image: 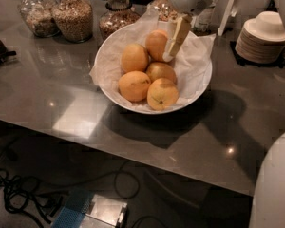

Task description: Pick orange from white bowl

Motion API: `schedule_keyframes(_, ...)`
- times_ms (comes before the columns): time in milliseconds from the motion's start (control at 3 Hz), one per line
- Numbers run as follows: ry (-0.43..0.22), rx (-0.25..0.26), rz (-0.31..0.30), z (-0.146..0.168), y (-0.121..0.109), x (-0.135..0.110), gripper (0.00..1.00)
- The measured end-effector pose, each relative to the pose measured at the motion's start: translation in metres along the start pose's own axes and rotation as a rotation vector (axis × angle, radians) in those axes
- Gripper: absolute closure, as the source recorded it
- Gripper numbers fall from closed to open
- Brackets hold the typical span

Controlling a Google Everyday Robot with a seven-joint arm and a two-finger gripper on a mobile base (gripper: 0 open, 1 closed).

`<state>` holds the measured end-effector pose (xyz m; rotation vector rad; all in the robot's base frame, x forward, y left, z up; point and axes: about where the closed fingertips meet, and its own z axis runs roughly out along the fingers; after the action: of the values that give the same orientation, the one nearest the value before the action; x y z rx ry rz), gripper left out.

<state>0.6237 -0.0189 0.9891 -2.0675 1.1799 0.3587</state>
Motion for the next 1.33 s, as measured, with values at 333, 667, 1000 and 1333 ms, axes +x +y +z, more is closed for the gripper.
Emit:
schedule_keyframes(333, 0.0, 0.0, 0.0, 0.0001, -0.0001, 0.0, 0.0)
schedule_keyframes(667, 0.0, 0.0, 0.0, 0.0001, -0.0001, 0.0, 0.19)
schedule_keyframes(1000, 0.0, 0.0, 0.0, 0.0002, 0.0, 0.0001, 0.34)
schedule_keyframes(1333, -0.012, -0.007, 0.029, 0.0085, 0.003, 0.0048, 0.23)
